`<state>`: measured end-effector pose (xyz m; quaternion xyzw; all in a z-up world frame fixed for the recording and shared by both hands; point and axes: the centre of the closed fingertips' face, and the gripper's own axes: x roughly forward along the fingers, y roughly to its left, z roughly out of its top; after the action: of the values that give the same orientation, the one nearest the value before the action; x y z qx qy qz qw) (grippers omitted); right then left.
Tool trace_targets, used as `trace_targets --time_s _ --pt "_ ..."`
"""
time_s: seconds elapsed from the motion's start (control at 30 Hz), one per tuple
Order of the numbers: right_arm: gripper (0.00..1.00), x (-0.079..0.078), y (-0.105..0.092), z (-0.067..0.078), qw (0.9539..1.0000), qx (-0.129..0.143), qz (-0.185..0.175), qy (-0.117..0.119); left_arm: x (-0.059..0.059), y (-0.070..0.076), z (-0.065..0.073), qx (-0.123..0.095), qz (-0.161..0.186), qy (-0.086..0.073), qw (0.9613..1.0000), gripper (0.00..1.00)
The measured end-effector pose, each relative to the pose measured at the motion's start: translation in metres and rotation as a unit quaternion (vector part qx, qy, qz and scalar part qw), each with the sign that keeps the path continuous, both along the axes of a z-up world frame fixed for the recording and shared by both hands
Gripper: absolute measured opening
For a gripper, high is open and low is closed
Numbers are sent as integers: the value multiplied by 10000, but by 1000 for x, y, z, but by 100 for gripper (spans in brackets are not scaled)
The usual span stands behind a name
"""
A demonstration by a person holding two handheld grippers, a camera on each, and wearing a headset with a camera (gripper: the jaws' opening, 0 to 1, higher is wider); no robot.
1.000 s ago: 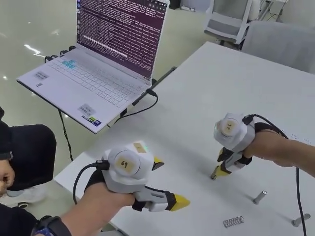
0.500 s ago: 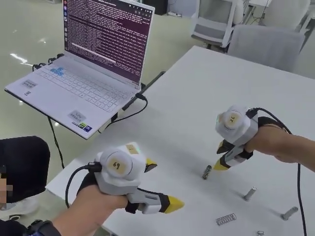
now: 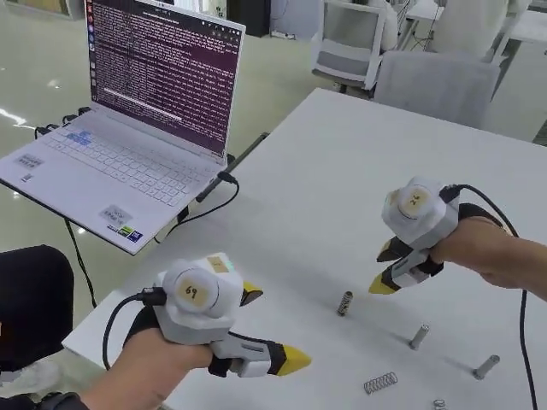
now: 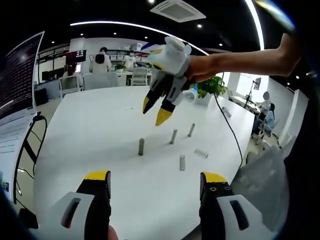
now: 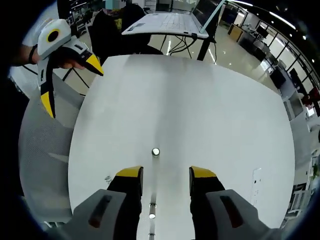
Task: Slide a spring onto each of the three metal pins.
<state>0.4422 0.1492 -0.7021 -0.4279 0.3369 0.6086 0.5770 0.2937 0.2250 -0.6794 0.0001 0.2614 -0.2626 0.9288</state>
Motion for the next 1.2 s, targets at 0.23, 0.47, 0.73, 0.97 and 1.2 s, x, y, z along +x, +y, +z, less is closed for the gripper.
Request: trace_targets --time_s 0.23,0.47,0.73,0.97,1.2 --pt "37 -3 -7 17 9979 463 -435 131 1 -3 3 -4 -24 -2 10000 69" --pt "39 -5 -21 25 9929 833 -832 193 0 -4 3 14 -61 -6 10000 69" --pt "41 -13 -40 27 9868 1054 -1199 265 -4 -6 0 41 -139 30 9999 69" --pt "41 -18 -60 27 9783 1301 -1591 281 -3 -6 2 60 -159 35 9998 69" --pt "42 -18 -82 29 9653 1611 -2045 222 1 -10 2 73 -221 42 9997 69"
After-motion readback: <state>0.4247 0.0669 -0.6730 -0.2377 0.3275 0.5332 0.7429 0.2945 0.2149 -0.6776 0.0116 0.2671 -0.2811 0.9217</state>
